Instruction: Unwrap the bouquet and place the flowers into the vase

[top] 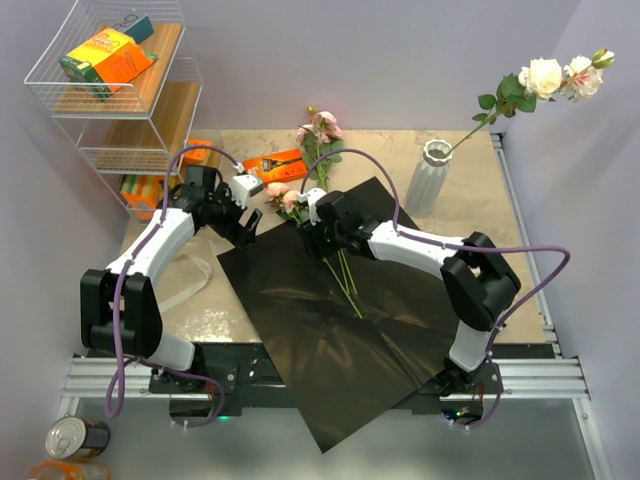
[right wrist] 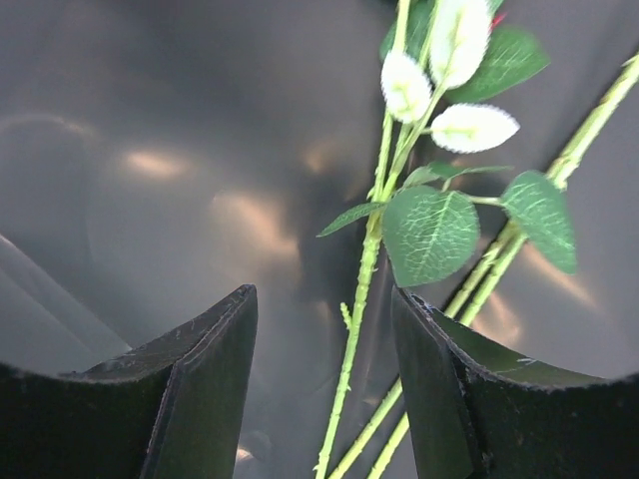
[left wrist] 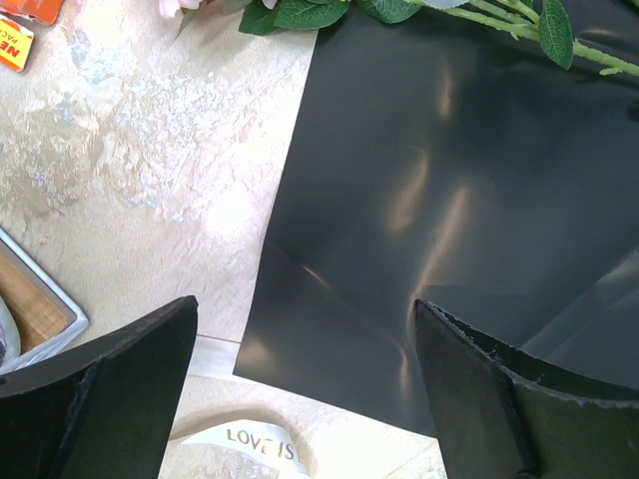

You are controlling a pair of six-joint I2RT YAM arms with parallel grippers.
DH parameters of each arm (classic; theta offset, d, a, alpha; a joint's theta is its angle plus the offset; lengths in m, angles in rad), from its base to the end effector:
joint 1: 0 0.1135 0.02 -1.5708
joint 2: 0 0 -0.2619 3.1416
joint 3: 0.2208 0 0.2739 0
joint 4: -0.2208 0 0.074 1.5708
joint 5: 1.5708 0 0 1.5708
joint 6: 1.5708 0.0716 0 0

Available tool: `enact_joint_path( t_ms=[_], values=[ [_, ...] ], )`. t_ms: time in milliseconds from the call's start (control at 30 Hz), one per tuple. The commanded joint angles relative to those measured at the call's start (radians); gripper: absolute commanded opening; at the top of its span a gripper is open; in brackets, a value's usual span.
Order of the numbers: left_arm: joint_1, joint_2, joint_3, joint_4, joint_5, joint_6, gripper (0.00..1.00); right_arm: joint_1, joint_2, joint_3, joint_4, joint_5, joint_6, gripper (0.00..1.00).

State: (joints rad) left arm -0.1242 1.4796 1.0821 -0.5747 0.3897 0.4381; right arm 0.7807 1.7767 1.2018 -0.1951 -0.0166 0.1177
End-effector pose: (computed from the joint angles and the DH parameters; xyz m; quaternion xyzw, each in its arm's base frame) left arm 0.3388 -0.0697 0.2103 0.3150 0.8848 -0.1375 0.3146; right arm 0.3082 0.3070 0.1735 -0.3028 0.8697 0.1761 0.3478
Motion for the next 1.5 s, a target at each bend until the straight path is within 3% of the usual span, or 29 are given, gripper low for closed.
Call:
enact_joint_path(
  t_ms=[0, 267, 700, 1167, 1367, 1467],
  values=[
    [0.015, -0.019, 0.041, -0.010, 0.021, 0.016, 0.93, 0.008, 0.026, 0.031, 0.029, 0.003, 0.011, 0.59],
    [0.017, -0.013, 0.056, -0.017, 0.021, 0.017, 0.93, 0.011, 0.121, 0.091, 0.086, 0.136, -0.023, 0.64],
    [0.018, -0.007, 0.056, -0.019, 0.023, 0.022, 0.93, 0.011, 0.165, 0.076, 0.293, 0.152, -0.010, 0.61],
    [0.021, -0.012, 0.058, -0.022, 0.024, 0.027, 0.93, 0.012, 0.279, 0.147, 0.263, 0.150, -0.013, 0.59],
    [0.021, -0.012, 0.052, -0.024, 0.031, 0.027, 0.93, 0.011, 0.294, 0.150, 0.270, 0.162, -0.007, 0.49],
    [0.023, -0.013, 0.052, -0.024, 0.031, 0.028, 0.93, 0.011, 0.300, 0.160, 0.267, 0.170, -0.009, 0.38]
  ],
)
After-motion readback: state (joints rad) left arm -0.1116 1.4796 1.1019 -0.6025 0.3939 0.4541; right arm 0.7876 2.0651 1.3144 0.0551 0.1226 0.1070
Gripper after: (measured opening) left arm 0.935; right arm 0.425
